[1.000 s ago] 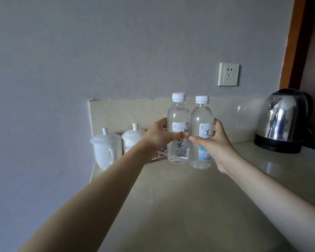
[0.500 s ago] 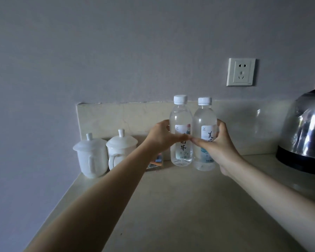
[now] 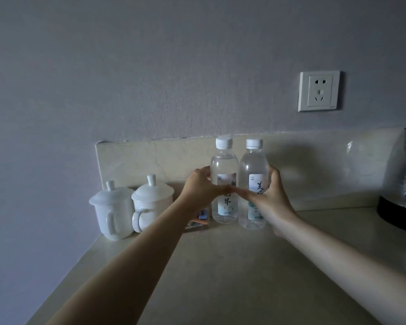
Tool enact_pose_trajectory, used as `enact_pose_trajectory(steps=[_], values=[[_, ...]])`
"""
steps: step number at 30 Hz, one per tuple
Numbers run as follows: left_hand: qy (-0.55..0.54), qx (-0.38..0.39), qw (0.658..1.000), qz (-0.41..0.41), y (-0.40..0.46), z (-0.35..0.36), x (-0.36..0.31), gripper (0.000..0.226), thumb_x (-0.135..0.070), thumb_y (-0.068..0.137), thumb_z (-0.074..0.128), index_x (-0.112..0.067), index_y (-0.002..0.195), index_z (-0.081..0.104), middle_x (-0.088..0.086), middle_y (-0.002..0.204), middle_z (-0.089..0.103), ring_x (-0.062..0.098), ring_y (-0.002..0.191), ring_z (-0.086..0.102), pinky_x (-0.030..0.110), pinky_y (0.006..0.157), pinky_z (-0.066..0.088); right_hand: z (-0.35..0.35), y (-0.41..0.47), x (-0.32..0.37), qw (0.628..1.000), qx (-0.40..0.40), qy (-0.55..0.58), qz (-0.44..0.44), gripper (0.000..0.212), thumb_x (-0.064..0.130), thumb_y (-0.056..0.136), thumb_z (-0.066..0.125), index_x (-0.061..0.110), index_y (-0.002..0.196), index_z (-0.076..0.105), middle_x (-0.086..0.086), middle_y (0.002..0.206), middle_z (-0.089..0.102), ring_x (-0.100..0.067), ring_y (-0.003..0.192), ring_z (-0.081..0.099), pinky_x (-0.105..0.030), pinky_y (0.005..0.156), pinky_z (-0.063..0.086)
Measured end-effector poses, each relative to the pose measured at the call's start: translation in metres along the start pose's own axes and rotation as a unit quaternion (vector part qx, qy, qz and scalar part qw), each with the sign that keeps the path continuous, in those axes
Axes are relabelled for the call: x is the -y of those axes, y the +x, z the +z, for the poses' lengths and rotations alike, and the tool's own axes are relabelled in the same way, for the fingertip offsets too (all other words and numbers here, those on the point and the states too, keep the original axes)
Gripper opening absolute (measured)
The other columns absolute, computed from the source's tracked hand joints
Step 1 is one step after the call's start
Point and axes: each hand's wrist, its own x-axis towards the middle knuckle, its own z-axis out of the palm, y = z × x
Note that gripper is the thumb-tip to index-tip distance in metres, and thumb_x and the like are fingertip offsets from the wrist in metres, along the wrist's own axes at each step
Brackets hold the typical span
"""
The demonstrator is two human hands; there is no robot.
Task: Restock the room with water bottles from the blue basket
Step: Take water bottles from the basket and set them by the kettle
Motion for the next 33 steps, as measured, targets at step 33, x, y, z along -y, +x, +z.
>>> enact_pose_trajectory(steps=[33], values=[[0.304,-0.048,0.951,-0.022,-0.009,0.021,0.017,0.078,-0.050,0.086,0.057,-0.010,0.143,0.023,0.009,0.141,0.036,0.027,0.130,0.033,0.036,0.106,0.031,0.009,0.023,-0.037,0.974,0.040,-0.219,-0.040,0.122,0.040,0.067,0.079,0.019,0.150,-0.008,-0.010,0.146,0.040,-0.025,0.123,0.050,-0.034,0.093,0.045]])
